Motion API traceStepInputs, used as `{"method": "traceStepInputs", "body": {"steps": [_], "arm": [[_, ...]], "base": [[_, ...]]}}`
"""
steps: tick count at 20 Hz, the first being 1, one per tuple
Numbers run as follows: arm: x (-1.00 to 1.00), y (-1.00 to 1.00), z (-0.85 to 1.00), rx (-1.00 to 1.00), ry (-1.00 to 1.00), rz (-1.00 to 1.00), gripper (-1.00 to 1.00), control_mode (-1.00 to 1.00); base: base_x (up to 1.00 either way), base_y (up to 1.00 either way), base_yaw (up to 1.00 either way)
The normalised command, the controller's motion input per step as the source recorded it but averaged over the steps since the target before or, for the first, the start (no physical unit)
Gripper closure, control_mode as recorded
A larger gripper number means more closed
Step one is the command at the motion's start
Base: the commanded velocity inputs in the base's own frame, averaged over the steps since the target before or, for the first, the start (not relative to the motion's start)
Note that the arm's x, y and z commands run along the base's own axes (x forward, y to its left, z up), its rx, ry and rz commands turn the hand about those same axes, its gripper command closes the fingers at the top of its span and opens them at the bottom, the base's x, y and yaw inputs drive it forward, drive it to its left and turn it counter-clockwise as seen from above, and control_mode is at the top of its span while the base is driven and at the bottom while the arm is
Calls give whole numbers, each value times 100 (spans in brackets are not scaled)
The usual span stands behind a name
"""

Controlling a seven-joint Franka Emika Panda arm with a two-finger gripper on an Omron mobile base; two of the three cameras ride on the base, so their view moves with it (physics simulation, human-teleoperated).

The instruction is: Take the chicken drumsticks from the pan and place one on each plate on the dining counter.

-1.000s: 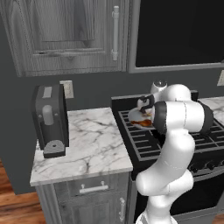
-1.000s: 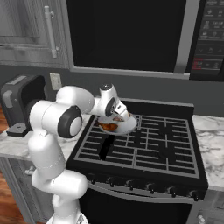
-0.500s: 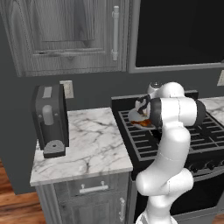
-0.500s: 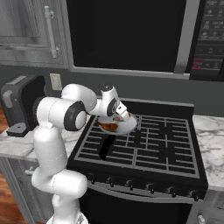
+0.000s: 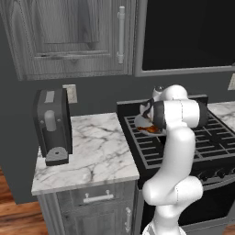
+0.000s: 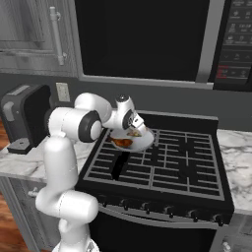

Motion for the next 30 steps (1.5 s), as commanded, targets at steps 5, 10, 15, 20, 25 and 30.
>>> {"method": "traceStepInputs", "body": {"steps": [5,10,15,20,25,30], "arm": [[29,-7,-21,0,11,-2,-100,-100],[19,-6,-18,0,6,-1,-100,-100],[0,0,-20,0,0,-2,-100,-100],[0,0,-24,0,0,-4,-100,-100],[-2,0,-25,0,0,-4,-100,-100],[-10,0,-22,0,0,-4,-100,-100]], "base": [[0,0,0],[0,0,0],[0,0,0],[0,0,0],[0,0,0],[0,0,0]]}}
